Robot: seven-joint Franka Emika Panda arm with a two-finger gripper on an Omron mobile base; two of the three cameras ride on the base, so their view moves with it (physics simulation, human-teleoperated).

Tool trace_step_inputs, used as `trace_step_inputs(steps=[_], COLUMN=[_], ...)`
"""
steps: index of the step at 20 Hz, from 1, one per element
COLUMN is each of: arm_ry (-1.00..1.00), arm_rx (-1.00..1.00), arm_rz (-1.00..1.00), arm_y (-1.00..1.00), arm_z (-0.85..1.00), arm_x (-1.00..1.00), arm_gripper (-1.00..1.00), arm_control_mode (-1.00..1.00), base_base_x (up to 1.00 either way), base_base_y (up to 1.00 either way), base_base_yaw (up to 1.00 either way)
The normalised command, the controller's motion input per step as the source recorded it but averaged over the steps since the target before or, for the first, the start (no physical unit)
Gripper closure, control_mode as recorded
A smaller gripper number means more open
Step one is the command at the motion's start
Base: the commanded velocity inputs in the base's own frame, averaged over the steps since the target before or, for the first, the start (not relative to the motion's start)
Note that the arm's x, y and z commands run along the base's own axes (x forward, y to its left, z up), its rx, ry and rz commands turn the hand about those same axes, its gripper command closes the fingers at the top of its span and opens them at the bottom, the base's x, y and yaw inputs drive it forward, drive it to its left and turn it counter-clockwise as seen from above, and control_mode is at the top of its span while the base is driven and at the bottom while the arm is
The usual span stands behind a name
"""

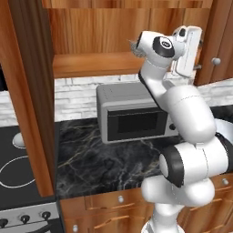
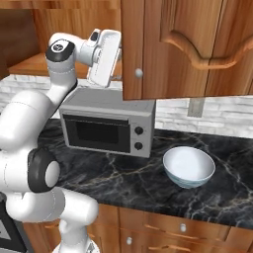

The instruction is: Open the cabinet and setup a tea strainer by placing it in the bowl upright.

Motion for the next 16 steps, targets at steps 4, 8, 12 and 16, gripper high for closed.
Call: trace_step_inputs(steps=[4, 8, 12, 16], arm_ry=[-0.28, -0.34, -0.38, -0.39], arm_rx=[0.0, 0.0, 0.0, 0.0], arm_rz=[-0.2, -0.2, -0.2, -0.18], arm_y=[-0.73, -0.74, -0.72, -0.79], arm_z=[0.34, 0.46, 0.55, 0.44], arm_x=[-0.95, -1.0, -1.0, -0.95], arm_gripper=[-1.0, -1.0, -1.0, -1.0], arm_control_mode=[-1.0, -1.0, -1.0, -1.0], base_base_x=[0.0, 0.0, 0.0, 0.0], base_base_y=[0.0, 0.0, 0.0, 0.0], base_base_yaw=[0.0, 0.0, 0.0, 0.0])
